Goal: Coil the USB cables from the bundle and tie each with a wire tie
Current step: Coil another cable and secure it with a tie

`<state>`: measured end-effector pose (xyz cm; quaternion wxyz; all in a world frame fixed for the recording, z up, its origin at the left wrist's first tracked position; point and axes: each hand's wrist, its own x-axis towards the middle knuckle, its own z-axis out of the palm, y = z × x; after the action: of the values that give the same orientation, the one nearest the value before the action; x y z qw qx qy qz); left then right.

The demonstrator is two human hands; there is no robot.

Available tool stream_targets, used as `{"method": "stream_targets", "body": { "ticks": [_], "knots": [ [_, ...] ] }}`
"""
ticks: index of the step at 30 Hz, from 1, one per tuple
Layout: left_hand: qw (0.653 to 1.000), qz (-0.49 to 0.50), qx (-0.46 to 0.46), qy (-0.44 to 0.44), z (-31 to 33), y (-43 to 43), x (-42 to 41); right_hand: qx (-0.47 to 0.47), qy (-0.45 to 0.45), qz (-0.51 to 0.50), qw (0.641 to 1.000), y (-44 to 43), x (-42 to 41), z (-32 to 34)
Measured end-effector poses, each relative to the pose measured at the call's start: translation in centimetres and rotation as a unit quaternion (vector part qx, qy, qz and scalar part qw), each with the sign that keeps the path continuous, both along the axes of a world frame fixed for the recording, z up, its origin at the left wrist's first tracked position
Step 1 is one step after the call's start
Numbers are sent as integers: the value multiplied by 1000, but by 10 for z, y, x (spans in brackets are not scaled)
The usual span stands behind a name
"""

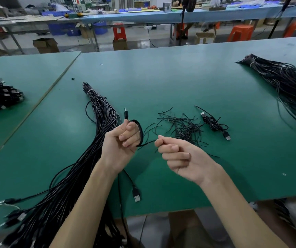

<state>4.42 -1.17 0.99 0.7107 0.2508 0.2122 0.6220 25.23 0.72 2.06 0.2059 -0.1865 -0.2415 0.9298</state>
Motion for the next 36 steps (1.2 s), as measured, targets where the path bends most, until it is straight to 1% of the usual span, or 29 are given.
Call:
{"method": "stream_targets", "body": {
  "ticks": [1,2,5,8,10,13,16,19,22,23,24,25,27,29,32,34,36],
  "knots": [
    [1000,0,6,27,0,0,2,-34,36,-2,999,0,1,1],
    [998,0,16,56,-1,0,3,-50,51,-10,997,-1,1,2],
    [986,10,55,158,-2,1,8,-52,41,-42,997,0,1,3],
    [963,17,72,259,-4,0,13,-22,-10,-68,997,0,1,6],
    [938,8,94,333,-6,-1,19,42,-90,-100,990,-1,1,7],
    [893,13,138,428,-11,-1,27,159,-219,-152,951,-5,-3,8],
    [848,54,165,500,-15,0,30,251,-320,-190,893,-11,-9,10],
    [809,114,175,550,-17,0,31,301,-370,-220,851,-15,-15,11],
    [769,162,184,590,-19,0,30,340,-395,-238,819,-18,-22,11],
    [763,172,177,597,-19,0,29,353,-399,-239,812,-19,-25,10],
    [766,181,167,593,-19,0,29,365,-399,-241,806,-21,-28,8],
    [778,189,159,578,-18,0,29,374,-398,-246,801,-24,-31,7],
    [814,193,142,530,-15,-1,31,377,-383,-264,801,-28,-36,5],
    [854,184,116,473,-13,-1,32,354,-348,-282,821,-33,-41,3],
    [908,146,74,386,-13,-2,28,283,-281,-310,863,-41,-50,1],
    [928,108,61,352,-13,-3,27,244,-253,-328,877,-43,-54,0],
    [938,81,66,331,-12,-3,25,228,-234,-339,882,-42,-55,0]
  ]
}}
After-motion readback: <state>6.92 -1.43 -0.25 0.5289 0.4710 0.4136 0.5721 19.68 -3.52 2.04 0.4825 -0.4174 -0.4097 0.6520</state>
